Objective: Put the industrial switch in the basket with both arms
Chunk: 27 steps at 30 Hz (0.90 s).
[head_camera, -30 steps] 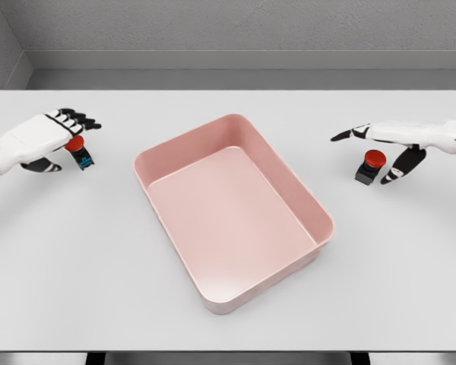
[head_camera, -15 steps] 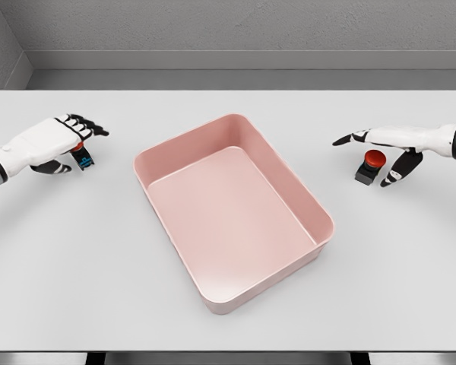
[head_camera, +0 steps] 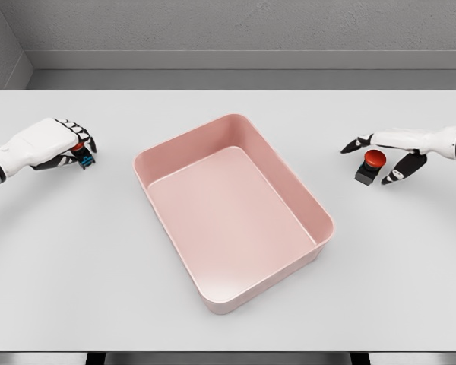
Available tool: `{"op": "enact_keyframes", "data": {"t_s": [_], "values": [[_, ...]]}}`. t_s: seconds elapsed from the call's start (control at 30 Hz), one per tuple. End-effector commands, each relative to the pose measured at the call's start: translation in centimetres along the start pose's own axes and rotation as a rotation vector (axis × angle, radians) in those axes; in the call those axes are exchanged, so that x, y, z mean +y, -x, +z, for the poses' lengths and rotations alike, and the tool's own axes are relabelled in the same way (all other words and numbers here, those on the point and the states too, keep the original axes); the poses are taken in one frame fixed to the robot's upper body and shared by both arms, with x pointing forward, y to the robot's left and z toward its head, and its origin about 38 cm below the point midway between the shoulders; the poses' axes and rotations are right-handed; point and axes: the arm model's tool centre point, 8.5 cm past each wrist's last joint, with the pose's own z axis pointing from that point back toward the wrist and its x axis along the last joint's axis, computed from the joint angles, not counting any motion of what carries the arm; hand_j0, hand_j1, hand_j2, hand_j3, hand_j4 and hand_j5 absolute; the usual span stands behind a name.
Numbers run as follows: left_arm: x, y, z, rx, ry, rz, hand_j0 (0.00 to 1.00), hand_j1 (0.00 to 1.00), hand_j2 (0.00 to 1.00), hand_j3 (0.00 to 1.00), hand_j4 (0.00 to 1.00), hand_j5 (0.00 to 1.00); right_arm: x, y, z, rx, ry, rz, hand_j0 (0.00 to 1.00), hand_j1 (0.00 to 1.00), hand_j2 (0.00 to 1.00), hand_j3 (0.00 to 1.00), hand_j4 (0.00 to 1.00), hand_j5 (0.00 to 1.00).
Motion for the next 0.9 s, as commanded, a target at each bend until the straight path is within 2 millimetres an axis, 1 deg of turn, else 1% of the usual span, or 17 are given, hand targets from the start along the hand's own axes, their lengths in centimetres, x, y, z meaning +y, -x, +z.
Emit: {"op": "enact_keyframes", "data": {"t_s": [0.0,0.03,0.1,0.17,0.23,0.27,0.33,0.4,0.47,0.53,0.57,0.63,0.73,0.87], "values": [[0.3,0.0,0.0,-0.002,-0.009,0.003,0.36,0.36,0.36,0.36,0.36,0.36,0.0,0.1,0.1,0.006,0.002,-0.003,0.80,0.80,0.80,0.80,0.80,0.80],[0.3,0.0,0.1,-0.003,-0.010,0.001,0.32,0.32,0.32,0.32,0.32,0.32,-0.1,0.1,0.1,0.006,0.003,-0.002,0.78,0.78,0.78,0.78,0.78,0.78],[0.9,-0.7,-0.2,-0.024,-0.027,-0.005,0.31,0.31,0.31,0.31,0.31,0.31,-0.1,0.1,0.1,0.005,0.004,0.000,0.78,0.78,0.78,0.78,0.78,0.78],[1.8,-1.6,-0.5,-0.054,-0.057,-0.016,0.29,0.29,0.29,0.29,0.29,0.29,-0.2,-0.1,0.0,-0.002,0.004,0.003,0.76,0.76,0.76,0.76,0.76,0.76],[2.4,-2.2,-0.6,-0.074,-0.070,-0.028,0.29,0.29,0.29,0.29,0.29,0.29,-0.2,-0.2,-0.1,-0.005,0.004,0.006,0.75,0.75,0.75,0.75,0.75,0.75],[3.1,-2.3,-0.3,-0.083,-0.081,-0.038,0.29,0.29,0.29,0.29,0.29,0.29,-0.2,-0.4,-0.3,-0.011,0.003,0.007,0.75,0.75,0.75,0.75,0.75,0.75],[3.9,-2.1,0.3,-0.086,-0.093,-0.047,0.29,0.29,0.29,0.29,0.29,0.29,-0.2,-0.4,-0.4,-0.013,0.003,0.007,0.74,0.74,0.74,0.74,0.74,0.74],[4.9,-2.4,0.7,-0.102,-0.108,-0.064,0.29,0.29,0.29,0.29,0.29,0.29,-0.2,-0.4,-0.4,-0.014,0.003,0.008,0.72,0.72,0.72,0.72,0.72,0.72],[6.3,-3.2,1.0,-0.130,-0.130,-0.088,0.29,0.29,0.29,0.29,0.29,0.29,-0.3,-0.4,-0.3,-0.013,0.004,0.008,0.69,0.69,0.69,0.69,0.69,0.69],[7.4,-3.5,1.4,-0.141,-0.153,-0.107,0.29,0.29,0.29,0.29,0.29,0.29,-0.2,-0.4,-0.3,-0.010,0.003,0.006,0.64,0.64,0.64,0.64,0.64,0.64],[7.6,-3.6,1.5,-0.144,-0.162,-0.100,0.29,0.29,0.29,0.29,0.29,0.29,-0.3,-0.4,-0.4,-0.013,0.004,0.007,0.61,0.61,0.61,0.61,0.61,0.61],[8.1,-4.4,1.3,-0.168,-0.178,-0.110,0.29,0.29,0.29,0.29,0.29,0.29,-0.3,-0.4,-0.3,-0.012,0.004,0.006,0.59,0.59,0.59,0.59,0.59,0.59],[8.9,-4.7,1.4,-0.175,-0.199,-0.118,0.29,0.29,0.29,0.29,0.29,0.29,-0.7,-0.4,-0.3,-0.011,0.010,0.011,0.58,0.58,0.58,0.58,0.58,0.58],[9.7,-5.7,1.3,-0.204,-0.222,-0.133,0.29,0.29,0.29,0.29,0.29,0.29,-1.1,-0.9,-0.4,-0.025,0.015,0.023,0.54,0.54,0.54,0.54,0.54,0.54]]}}
